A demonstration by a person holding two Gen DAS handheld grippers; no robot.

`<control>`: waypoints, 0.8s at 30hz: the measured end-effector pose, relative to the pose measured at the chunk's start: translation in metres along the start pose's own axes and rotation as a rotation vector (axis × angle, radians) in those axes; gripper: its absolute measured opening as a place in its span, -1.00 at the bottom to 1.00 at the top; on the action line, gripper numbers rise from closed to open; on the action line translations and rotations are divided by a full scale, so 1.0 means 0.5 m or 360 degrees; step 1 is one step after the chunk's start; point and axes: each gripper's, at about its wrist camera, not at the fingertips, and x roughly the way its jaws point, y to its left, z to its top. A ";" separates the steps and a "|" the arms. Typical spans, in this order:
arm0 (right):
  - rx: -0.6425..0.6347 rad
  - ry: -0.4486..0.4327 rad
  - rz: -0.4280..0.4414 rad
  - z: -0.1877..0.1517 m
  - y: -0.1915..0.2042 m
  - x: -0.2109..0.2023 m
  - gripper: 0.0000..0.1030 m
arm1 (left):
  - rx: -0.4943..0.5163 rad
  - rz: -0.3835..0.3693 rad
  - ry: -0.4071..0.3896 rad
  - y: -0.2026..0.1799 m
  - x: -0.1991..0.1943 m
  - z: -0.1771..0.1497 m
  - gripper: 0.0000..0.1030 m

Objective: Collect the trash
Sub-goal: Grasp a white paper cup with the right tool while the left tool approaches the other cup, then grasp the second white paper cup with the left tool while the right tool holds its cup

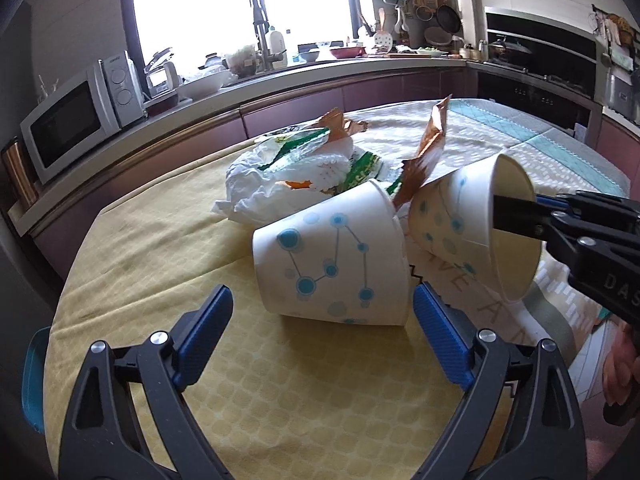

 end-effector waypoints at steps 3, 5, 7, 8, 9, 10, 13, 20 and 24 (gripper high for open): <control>0.0002 -0.0002 0.0022 -0.001 0.000 -0.001 -0.86 | -0.0027 0.0066 0.0024 0.012 0.007 0.000 0.76; -0.0003 -0.0008 0.0038 0.000 0.002 -0.002 -0.86 | -0.0065 0.0080 0.0023 0.029 0.006 -0.002 0.76; -0.0007 -0.0006 0.0061 0.002 0.005 -0.002 -0.86 | -0.0116 0.0098 0.0010 0.050 0.003 -0.005 0.69; -0.0008 -0.0006 0.0078 0.003 0.006 -0.002 -0.86 | -0.0151 0.0087 0.0013 0.062 0.002 -0.006 0.64; -0.0008 -0.0005 0.0100 0.003 0.009 -0.002 -0.86 | -0.0189 0.0075 0.0010 0.073 -0.001 -0.005 0.52; -0.0006 -0.0003 0.0120 0.004 0.011 -0.002 -0.86 | -0.0227 0.0076 0.0001 0.086 -0.004 -0.005 0.44; -0.0012 0.0004 0.0162 0.006 0.022 -0.001 -0.86 | -0.0322 0.0098 -0.0010 0.122 -0.009 -0.004 0.27; -0.0029 0.0015 0.0278 0.010 0.049 -0.001 -0.86 | -0.0419 0.0151 -0.0033 0.168 -0.012 0.001 0.30; -0.0043 0.0017 0.0310 0.014 0.061 0.002 -0.86 | -0.0414 0.0206 -0.0032 0.173 -0.002 0.010 0.38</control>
